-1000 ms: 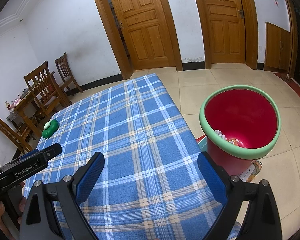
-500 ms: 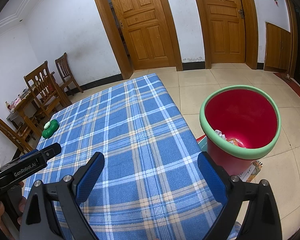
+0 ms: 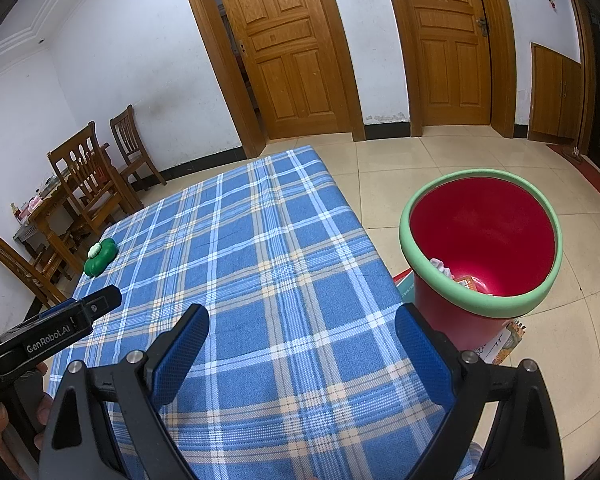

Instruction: Collect trash

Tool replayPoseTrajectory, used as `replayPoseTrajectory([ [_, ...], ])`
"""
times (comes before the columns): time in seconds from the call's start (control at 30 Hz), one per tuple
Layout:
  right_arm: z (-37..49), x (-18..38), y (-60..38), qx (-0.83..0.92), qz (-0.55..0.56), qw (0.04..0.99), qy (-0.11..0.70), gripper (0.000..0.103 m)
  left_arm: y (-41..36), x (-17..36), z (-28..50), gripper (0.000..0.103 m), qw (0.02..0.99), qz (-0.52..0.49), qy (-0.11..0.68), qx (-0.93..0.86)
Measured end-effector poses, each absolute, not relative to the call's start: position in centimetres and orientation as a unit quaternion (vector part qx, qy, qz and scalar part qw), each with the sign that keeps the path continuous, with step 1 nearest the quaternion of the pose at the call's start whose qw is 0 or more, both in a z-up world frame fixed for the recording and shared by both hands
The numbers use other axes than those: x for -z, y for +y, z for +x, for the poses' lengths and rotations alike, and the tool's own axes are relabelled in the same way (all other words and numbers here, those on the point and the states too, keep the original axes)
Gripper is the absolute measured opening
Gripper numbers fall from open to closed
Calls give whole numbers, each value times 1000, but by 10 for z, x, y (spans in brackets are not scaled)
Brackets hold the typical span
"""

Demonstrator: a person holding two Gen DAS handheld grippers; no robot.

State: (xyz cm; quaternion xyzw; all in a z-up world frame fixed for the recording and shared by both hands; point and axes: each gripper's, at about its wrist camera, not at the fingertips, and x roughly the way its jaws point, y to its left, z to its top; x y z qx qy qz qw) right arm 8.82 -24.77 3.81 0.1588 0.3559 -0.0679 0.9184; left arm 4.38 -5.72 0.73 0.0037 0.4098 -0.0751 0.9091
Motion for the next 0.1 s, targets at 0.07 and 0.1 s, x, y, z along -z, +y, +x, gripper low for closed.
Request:
replayPoseTrajectory([
  [0.07, 88, -38, -247, 68, 158, 918, 356, 96, -57, -7, 44, 85, 909, 4, 409, 76],
  [0.1, 88, -38, -248, 68, 158, 919, 356, 96, -57, -7, 44, 85, 909, 4, 410, 75],
])
